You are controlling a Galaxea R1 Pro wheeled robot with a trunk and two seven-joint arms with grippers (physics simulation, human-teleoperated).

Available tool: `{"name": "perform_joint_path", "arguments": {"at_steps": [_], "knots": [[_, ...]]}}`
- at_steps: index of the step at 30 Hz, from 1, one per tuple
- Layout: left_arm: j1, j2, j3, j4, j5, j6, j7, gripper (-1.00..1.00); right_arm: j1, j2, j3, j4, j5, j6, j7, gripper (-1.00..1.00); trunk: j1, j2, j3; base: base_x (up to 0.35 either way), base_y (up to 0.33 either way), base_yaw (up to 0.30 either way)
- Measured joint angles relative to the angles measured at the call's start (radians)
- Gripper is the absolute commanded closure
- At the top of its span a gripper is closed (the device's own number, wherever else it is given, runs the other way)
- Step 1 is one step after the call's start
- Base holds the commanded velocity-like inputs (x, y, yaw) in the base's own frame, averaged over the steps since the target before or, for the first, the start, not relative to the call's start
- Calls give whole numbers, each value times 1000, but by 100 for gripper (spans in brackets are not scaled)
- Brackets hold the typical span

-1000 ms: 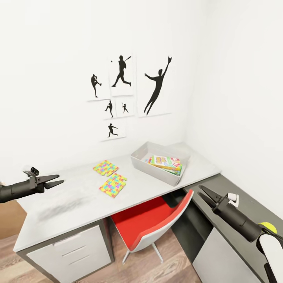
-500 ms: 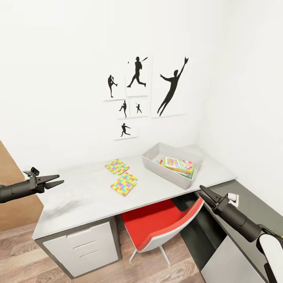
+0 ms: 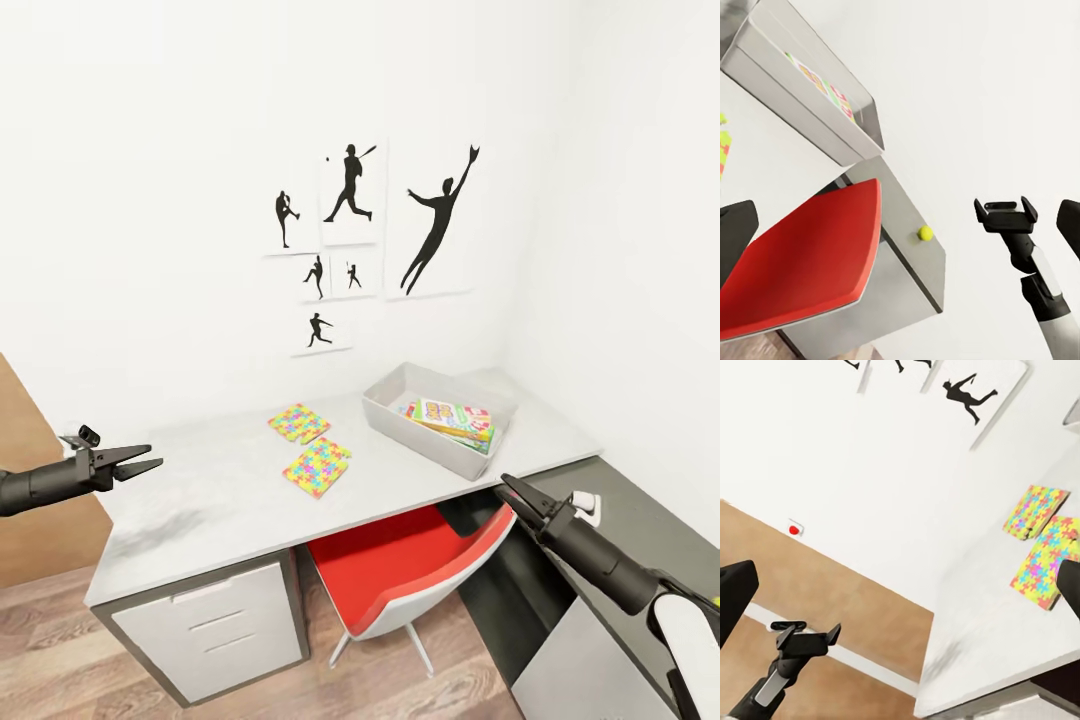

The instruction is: Put all the toys in the child's room - the three board games (two on the bed and one on the table), the two jigsaw puzzles on the table, and the tennis ball on the table - inside the toy box on the table in the child's room.

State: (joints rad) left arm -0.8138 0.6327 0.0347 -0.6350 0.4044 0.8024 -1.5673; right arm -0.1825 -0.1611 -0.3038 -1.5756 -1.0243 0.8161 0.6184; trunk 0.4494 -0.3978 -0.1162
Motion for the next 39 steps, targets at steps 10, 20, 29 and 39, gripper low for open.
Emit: {"name": "perform_joint_path", "arguments": {"at_steps": [10,20,29,39], "knots": [[0,0,-1,0,4,-1,0,-100,-60,-2,110,-5,25,21,-255,-100,0,0,0,-2,1,0],[0,0,1,0,1,-2,0,-100,-468,90,192,6,24,214,-706,-100,0,0,0,0,0,0],[0,0,1,0,-1,-3,0,-100,-564,155,283,9,25,221,-849,-100,0,0,0,-11,4,0],[0,2,3,0,-1,-2,0,-100,-565,160,290,9,35,215,-865,-100,0,0,0,-142,132,38]]}}
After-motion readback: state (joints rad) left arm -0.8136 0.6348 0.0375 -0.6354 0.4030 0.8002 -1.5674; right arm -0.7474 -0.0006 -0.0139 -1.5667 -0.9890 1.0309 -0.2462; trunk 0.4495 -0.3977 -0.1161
